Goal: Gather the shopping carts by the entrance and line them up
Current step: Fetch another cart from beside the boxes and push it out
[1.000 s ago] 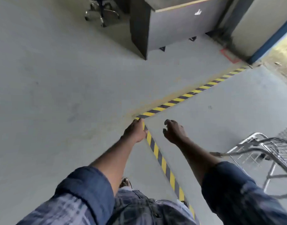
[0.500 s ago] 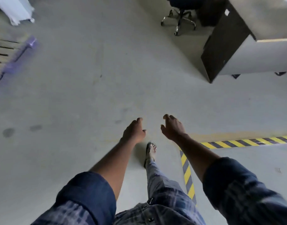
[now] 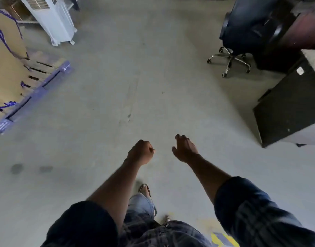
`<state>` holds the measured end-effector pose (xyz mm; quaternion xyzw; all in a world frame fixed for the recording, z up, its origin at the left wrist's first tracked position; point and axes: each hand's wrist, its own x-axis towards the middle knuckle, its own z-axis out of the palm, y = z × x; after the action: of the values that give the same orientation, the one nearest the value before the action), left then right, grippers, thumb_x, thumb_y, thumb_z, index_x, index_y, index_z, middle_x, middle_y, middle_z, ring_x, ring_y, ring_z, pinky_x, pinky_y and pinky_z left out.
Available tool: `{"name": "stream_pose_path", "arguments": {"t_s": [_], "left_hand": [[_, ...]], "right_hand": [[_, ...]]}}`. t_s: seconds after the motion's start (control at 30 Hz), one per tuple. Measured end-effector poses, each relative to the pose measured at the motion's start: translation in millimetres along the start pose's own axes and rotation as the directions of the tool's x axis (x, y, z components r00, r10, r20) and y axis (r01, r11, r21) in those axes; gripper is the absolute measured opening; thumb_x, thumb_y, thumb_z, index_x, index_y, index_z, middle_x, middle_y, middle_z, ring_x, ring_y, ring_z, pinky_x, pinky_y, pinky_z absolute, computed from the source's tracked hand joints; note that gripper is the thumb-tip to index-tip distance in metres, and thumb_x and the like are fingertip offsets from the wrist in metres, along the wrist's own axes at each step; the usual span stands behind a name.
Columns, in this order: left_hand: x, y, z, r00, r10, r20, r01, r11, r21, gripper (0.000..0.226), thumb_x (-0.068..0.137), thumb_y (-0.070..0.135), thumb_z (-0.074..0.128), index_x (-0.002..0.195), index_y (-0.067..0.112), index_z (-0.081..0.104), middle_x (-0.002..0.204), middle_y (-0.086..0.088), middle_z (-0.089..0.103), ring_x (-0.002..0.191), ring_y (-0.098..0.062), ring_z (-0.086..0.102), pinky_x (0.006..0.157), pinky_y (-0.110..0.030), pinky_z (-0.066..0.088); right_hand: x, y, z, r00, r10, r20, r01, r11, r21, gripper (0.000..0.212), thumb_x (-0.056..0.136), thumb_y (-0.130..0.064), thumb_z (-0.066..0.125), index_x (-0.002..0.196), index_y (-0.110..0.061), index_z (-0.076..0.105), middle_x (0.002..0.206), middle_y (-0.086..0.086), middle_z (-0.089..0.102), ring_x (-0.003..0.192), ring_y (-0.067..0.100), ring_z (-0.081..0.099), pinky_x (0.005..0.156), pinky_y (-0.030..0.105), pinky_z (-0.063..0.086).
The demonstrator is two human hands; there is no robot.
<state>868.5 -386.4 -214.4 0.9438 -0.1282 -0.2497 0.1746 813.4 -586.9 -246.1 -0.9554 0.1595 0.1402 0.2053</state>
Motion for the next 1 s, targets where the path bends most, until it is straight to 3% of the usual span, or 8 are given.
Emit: {"name": "stream_pose_path", "arguments": {"t_s": [0.17,0.37,0.47,0.57,0.73,0.9,1.0], "left_hand": [[142,-20,-43,0.999,-0.046,0.028,0.046,0.999,-0.007,0.029,0.091,0.043,0.059,0.104,0.02,0.071,0.111,-0.001,0.069,0.106,-0.024,0.064,0.083,-0.033,0.051],[308,-37,-120,0.992,-0.055,0.113,0.055,0.998,0.004,0.034,0.095,0.049,0.051,0.097,0.019,0.067,0.108,-0.004,0.067,0.102,-0.028,0.063,0.081,-0.035,0.048],[387,-36,-182,0.996,-0.034,0.088,0.031,0.999,0.036,0.031,0.095,0.042,0.053,0.107,0.017,0.068,0.115,-0.004,0.066,0.108,-0.028,0.062,0.084,-0.035,0.049],[464,-32,-237,0.997,-0.021,0.081,0.015,0.997,0.075,0.026,0.094,0.04,0.054,0.104,0.021,0.069,0.111,0.0,0.068,0.106,-0.025,0.062,0.085,-0.036,0.051],[611,-15,-302,0.997,-0.006,0.072,-0.001,0.995,0.101,0.027,0.092,0.043,0.056,0.103,0.021,0.069,0.108,0.002,0.069,0.106,-0.023,0.062,0.083,-0.034,0.048],[766,6,-353,0.997,-0.015,0.082,0.006,0.994,0.114,0.022,0.09,0.039,0.059,0.103,0.024,0.067,0.111,0.004,0.068,0.109,-0.022,0.061,0.085,-0.034,0.05],[849,20,-398,0.992,-0.056,0.109,0.046,0.995,0.09,0.013,0.089,0.037,0.061,0.099,0.03,0.065,0.112,0.008,0.068,0.108,-0.019,0.062,0.086,-0.032,0.048]], "right_hand": [[147,-31,-9,0.998,-0.028,0.059,0.031,0.998,-0.048,0.044,0.093,-0.034,0.054,0.13,-0.014,0.044,0.128,0.012,0.05,0.12,0.034,0.051,0.094,0.043,0.049],[310,-80,-41,0.991,0.02,0.135,-0.012,0.998,-0.061,0.043,0.095,-0.034,0.052,0.132,-0.014,0.043,0.131,0.011,0.046,0.125,0.032,0.046,0.097,0.04,0.045],[393,-112,-79,0.996,0.018,0.087,-0.016,1.0,-0.018,0.042,0.095,-0.033,0.053,0.132,-0.015,0.043,0.132,0.01,0.047,0.125,0.03,0.046,0.095,0.038,0.044],[467,-139,-114,0.998,0.02,0.057,-0.022,0.999,0.042,0.041,0.094,-0.032,0.054,0.132,-0.016,0.046,0.131,0.009,0.049,0.123,0.029,0.048,0.093,0.038,0.045],[613,-155,-150,0.998,0.052,0.043,-0.056,0.992,0.113,0.033,0.094,-0.028,0.054,0.126,-0.02,0.053,0.123,0.007,0.059,0.114,0.03,0.058,0.09,0.036,0.049],[779,-155,-186,0.992,0.097,0.08,-0.108,0.984,0.144,0.031,0.093,-0.013,0.044,0.118,-0.024,0.059,0.117,0.006,0.067,0.102,0.032,0.065,0.079,0.032,0.048],[869,-163,-227,0.99,0.092,0.106,-0.105,0.987,0.122,0.021,0.096,-0.02,0.045,0.107,-0.023,0.062,0.107,0.007,0.069,0.093,0.032,0.065,0.074,0.03,0.049]]}}
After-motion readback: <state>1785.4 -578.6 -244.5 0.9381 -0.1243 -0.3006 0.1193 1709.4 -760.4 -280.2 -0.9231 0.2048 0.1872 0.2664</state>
